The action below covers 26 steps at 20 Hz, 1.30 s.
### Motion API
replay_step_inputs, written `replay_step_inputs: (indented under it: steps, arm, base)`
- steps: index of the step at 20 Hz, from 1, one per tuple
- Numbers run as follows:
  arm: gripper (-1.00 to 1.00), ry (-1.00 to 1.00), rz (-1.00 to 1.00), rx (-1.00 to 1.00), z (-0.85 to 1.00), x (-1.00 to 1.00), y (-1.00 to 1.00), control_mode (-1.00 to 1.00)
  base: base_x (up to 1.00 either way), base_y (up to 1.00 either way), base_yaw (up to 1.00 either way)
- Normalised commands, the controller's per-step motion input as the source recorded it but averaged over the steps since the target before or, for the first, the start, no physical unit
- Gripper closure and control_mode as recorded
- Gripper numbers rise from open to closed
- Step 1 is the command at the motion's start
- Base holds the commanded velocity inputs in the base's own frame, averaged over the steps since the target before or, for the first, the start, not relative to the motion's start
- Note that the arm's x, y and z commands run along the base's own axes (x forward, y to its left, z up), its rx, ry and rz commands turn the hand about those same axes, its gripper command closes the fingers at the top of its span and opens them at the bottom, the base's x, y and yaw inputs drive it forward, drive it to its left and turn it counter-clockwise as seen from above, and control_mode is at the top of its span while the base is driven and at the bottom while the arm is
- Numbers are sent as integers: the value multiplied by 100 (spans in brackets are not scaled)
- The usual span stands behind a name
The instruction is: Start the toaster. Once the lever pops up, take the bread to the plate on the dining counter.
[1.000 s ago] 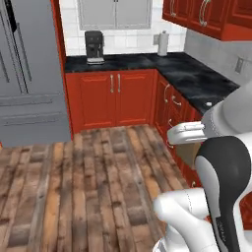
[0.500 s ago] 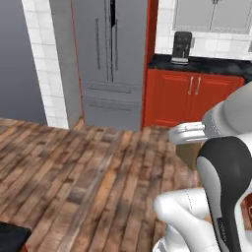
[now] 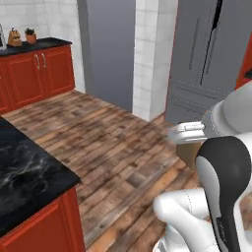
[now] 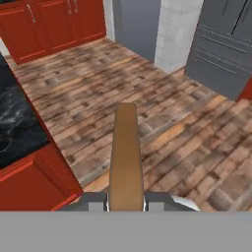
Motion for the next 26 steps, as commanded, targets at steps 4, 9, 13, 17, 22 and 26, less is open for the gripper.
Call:
replay_step_inputs:
  steps: [4, 9, 13, 17, 22, 26]
  arm:
    - [100, 0, 0, 0, 0, 0, 0, 100]
    - [100, 0, 0, 0, 0, 0, 0, 100]
    - [100, 0, 0, 0, 0, 0, 0, 100]
    - [100, 0, 0, 0, 0, 0, 0, 100]
    - [100, 0, 0, 0, 0, 0, 0, 100]
    - [100, 0, 0, 0, 0, 0, 0, 100]
  base:
    - [20, 2, 74]
    - [15, 3, 70]
    - [3, 2, 65]
    - [0, 4, 54]
    - [0, 0, 44]
    - [0, 0, 41]
